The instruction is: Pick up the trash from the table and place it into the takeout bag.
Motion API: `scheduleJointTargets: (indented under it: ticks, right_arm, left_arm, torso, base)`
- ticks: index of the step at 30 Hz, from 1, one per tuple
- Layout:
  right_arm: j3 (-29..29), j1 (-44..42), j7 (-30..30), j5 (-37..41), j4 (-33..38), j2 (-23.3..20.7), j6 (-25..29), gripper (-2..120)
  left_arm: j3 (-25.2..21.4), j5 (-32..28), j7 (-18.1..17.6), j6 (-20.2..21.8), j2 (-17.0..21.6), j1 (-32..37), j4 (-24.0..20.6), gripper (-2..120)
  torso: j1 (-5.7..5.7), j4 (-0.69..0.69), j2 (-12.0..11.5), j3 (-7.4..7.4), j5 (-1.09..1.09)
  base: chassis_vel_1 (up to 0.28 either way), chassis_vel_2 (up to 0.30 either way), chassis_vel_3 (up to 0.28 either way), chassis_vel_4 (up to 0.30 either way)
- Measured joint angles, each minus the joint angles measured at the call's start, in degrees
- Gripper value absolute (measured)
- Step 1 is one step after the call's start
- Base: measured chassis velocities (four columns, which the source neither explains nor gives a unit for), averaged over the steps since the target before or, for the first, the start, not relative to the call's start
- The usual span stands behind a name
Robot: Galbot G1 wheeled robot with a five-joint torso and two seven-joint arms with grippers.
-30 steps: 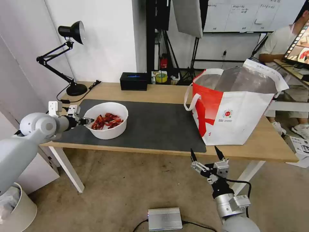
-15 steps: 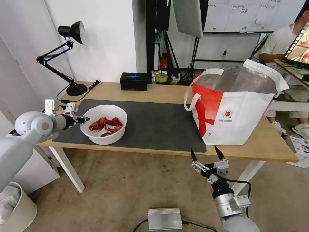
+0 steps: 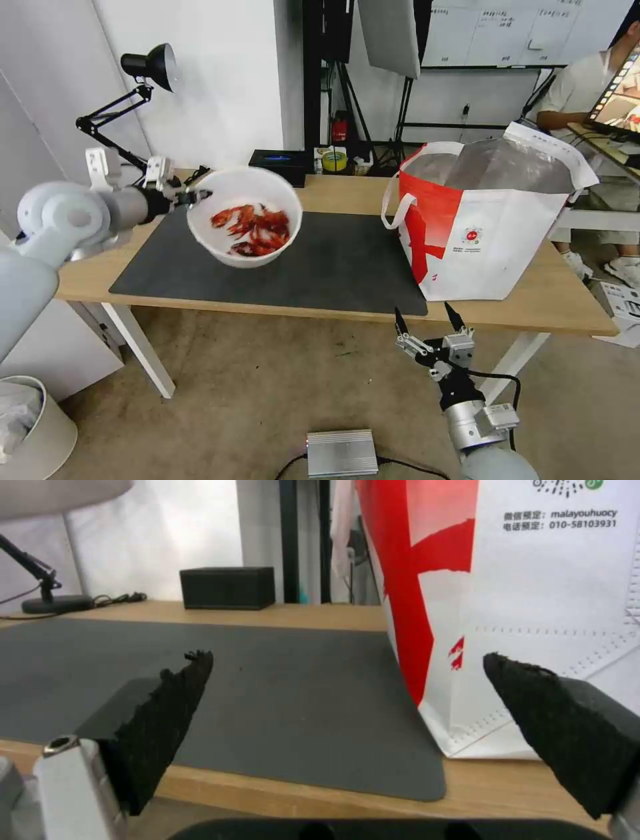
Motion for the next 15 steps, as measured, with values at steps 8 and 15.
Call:
scheduleJointTargets:
  ticks: [8, 15]
  right_arm:
    - [0.00, 0.00, 0.00, 0.00, 0.00, 0.00, 0.00, 100]
    - [0.00, 0.00, 0.00, 0.00, 0.00, 0.00, 0.00, 100]
  left_arm:
    - [7.06, -3.18, -1.98, -0.43, -3.68, -8.39, 0.61, 0]
    - [11.70, -4.06, -3.07, -0.70, -7.23, -14.30, 3.34, 0]
  torso:
    - [0.00, 0.00, 0.00, 0.00, 0.01]
    - [0.00, -0.01, 0.00, 0.00, 0.00]
  base:
    - [0.000, 0.000, 0.000, 0.000]
    - [0.000, 0.000, 0.000, 0.000]
